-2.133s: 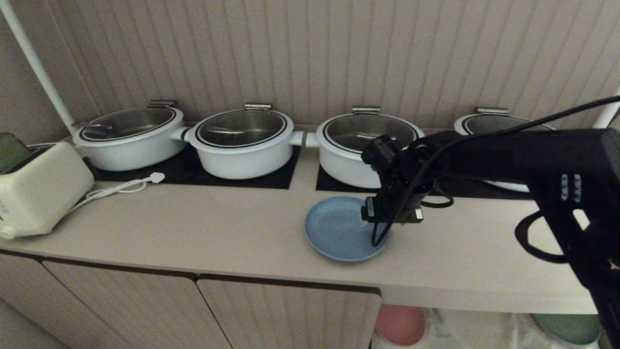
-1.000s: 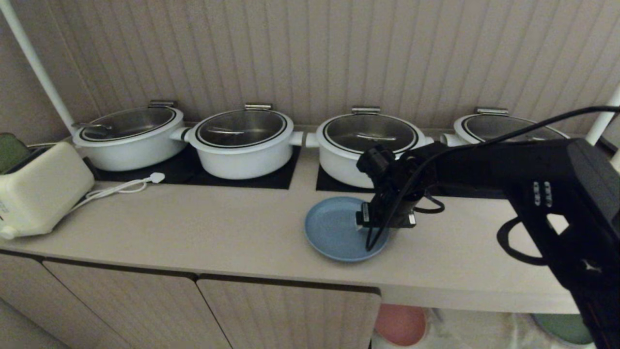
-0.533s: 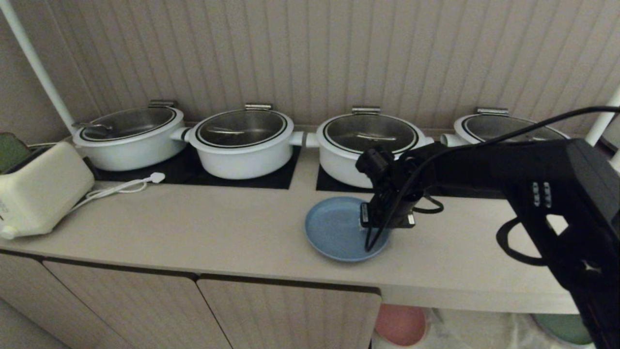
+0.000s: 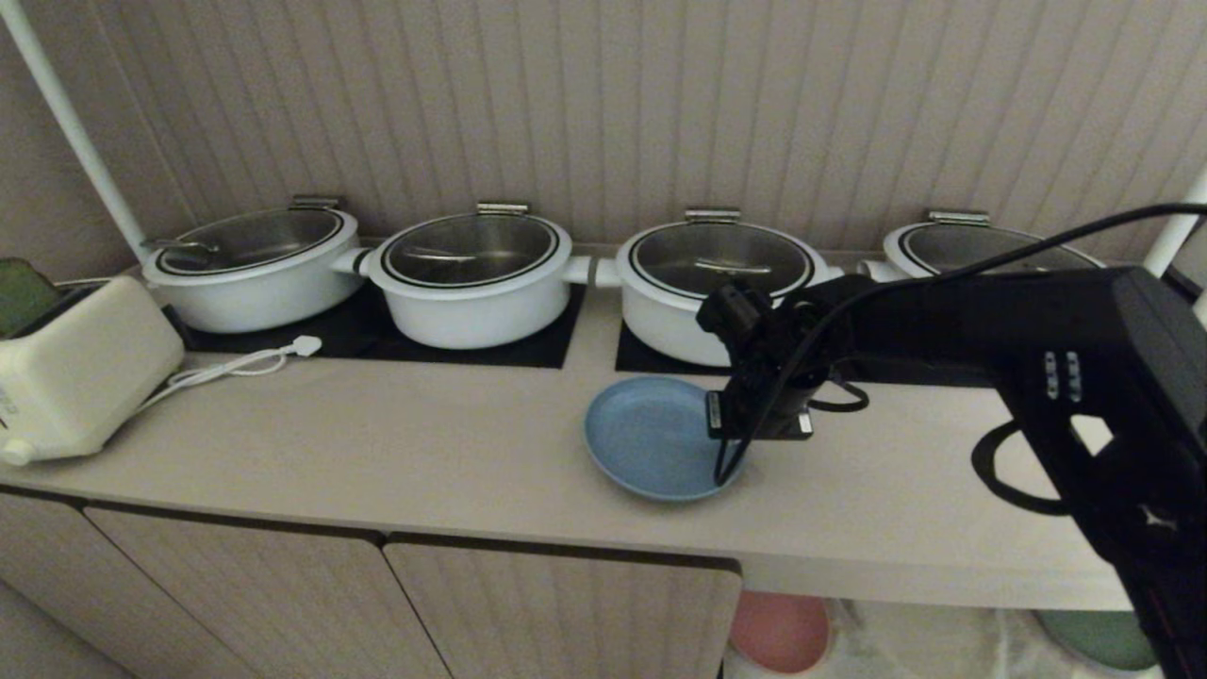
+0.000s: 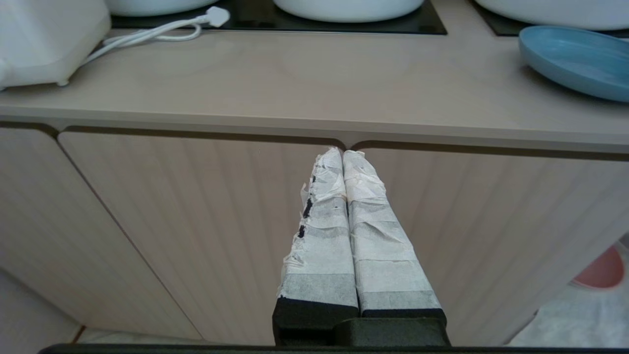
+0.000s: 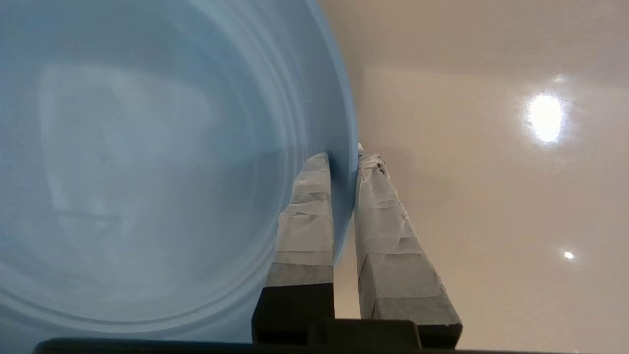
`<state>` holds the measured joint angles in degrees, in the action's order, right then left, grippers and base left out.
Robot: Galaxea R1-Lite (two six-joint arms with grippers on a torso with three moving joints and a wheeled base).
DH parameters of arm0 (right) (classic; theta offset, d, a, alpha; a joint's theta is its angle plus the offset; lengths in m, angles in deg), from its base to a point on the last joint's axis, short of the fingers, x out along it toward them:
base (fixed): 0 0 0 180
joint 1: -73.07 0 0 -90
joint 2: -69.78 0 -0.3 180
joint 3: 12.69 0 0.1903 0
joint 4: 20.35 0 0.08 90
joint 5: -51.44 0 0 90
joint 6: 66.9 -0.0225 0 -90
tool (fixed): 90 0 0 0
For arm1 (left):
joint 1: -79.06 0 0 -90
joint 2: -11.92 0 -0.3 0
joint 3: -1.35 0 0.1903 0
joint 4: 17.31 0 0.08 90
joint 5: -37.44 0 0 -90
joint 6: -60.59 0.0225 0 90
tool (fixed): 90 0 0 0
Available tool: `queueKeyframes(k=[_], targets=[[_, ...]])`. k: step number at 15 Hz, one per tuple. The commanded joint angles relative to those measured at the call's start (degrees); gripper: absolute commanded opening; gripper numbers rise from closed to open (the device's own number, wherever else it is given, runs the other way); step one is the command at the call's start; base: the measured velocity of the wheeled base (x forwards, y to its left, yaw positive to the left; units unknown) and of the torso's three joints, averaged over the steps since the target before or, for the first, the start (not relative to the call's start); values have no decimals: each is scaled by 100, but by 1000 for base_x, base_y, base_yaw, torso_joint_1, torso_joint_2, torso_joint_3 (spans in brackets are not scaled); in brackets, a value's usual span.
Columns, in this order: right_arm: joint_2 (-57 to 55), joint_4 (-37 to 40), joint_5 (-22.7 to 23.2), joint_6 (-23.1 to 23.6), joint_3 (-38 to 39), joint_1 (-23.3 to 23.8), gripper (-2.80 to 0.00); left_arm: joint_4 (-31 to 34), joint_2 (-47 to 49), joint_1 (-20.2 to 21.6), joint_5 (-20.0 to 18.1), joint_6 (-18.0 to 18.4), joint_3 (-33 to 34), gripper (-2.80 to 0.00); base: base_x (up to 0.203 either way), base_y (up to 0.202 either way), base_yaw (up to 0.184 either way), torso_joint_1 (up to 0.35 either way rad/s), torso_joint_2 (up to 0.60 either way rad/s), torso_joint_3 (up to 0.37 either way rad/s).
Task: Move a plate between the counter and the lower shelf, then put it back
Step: Pick up the plate
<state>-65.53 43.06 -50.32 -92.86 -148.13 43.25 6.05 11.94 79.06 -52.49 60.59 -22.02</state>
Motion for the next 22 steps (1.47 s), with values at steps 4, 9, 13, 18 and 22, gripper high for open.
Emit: queueKeyframes(k=[4,9,13,18,22], targets=[[21,89,-7,-14,10,-6,-280,0,-2,0,1,0,0,-280,0,0,0,0,0,0],[153,109,-10,-22,45,-6,-280,0,-2,0,1,0,0,-280,0,0,0,0,0,0],[333,109,-19,-20,99,-6,-280,0,-2,0,1,0,0,-280,0,0,0,0,0,0],[731,105,-67,-14,362,-15,-280,0,-2,0,1,0,0,-280,0,0,0,0,0,0],[1206,95,-81,-13,788,-7,-280,0,-2,0,1,0,0,-280,0,0,0,0,0,0]])
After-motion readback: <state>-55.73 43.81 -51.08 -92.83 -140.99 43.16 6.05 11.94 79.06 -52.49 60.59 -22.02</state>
